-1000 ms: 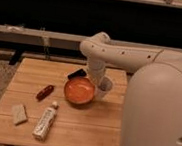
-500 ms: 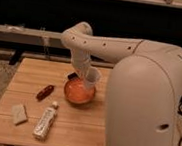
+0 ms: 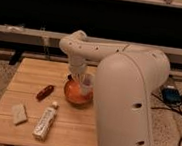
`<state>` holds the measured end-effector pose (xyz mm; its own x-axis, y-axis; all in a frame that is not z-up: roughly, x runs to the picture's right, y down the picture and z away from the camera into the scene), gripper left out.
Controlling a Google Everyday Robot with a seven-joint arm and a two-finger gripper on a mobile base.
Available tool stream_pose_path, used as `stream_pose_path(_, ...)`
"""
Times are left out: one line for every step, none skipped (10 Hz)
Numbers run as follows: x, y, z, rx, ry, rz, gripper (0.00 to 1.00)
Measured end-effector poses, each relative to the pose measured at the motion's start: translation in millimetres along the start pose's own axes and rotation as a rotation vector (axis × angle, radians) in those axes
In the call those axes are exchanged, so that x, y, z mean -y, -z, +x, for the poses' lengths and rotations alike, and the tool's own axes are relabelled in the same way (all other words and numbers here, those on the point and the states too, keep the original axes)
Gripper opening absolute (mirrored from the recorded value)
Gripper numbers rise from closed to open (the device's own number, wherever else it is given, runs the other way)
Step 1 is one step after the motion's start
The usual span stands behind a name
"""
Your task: Place the ceramic cup in the ceramic bowl
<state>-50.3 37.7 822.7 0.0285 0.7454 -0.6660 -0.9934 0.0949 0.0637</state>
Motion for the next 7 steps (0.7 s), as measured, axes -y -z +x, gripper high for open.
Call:
stream_pose_path(-2.5,-4.7,0.4,-0.011,0.010,-0.003,0.70)
stream_pose_path(-5.2,-6.7,0.6,-0.016,0.020,-0.006,0.76)
stream_pose_path(-11.6,-8.1,1.5,-0.022,0.038,-0.012,0.80)
stream_pose_path(-15.9,-8.4,2.2,-0.025,0.050,-0.017,0.80)
stream_pose_path(-19.2,-7.9,2.7,-0.026,0.061,-0.020,0.80)
stream_pose_path(-23.4,-7.2,3.5,-0.027,0.075,-0.024,0.80)
stream_pose_path(-28.5,-5.2,4.7,-0.026,0.092,-0.027,0.80)
